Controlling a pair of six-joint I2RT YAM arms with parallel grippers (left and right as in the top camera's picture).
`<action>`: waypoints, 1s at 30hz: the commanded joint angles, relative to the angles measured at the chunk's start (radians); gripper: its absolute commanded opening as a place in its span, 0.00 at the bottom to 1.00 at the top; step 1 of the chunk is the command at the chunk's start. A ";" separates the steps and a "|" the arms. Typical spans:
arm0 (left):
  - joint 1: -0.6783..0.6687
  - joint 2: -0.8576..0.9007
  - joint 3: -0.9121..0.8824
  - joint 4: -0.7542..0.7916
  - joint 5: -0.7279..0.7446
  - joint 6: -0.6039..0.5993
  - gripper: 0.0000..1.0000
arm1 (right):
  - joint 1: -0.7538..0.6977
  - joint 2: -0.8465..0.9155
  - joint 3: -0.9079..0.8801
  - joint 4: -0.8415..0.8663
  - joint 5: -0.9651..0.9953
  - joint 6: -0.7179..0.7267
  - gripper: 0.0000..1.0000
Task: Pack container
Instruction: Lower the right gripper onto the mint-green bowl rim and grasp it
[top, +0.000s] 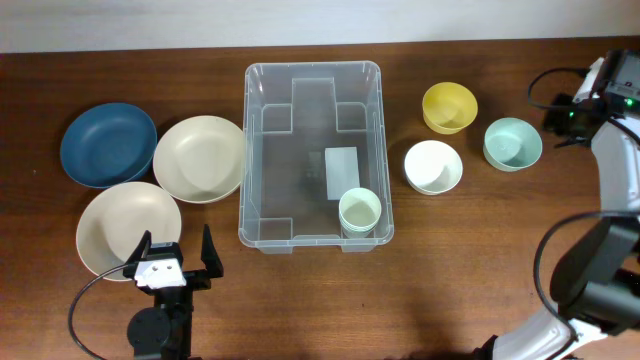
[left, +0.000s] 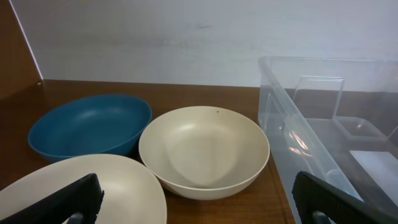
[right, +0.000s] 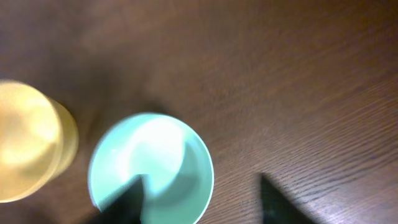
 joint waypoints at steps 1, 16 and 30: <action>-0.006 -0.008 -0.008 0.002 -0.007 0.013 1.00 | 0.000 0.080 -0.019 0.000 0.007 -0.005 0.65; -0.006 -0.008 -0.008 0.002 -0.007 0.013 1.00 | -0.006 0.220 -0.035 0.068 -0.007 -0.038 0.66; -0.006 -0.008 -0.008 0.002 -0.007 0.013 1.00 | -0.007 0.263 -0.047 0.136 -0.026 -0.034 0.35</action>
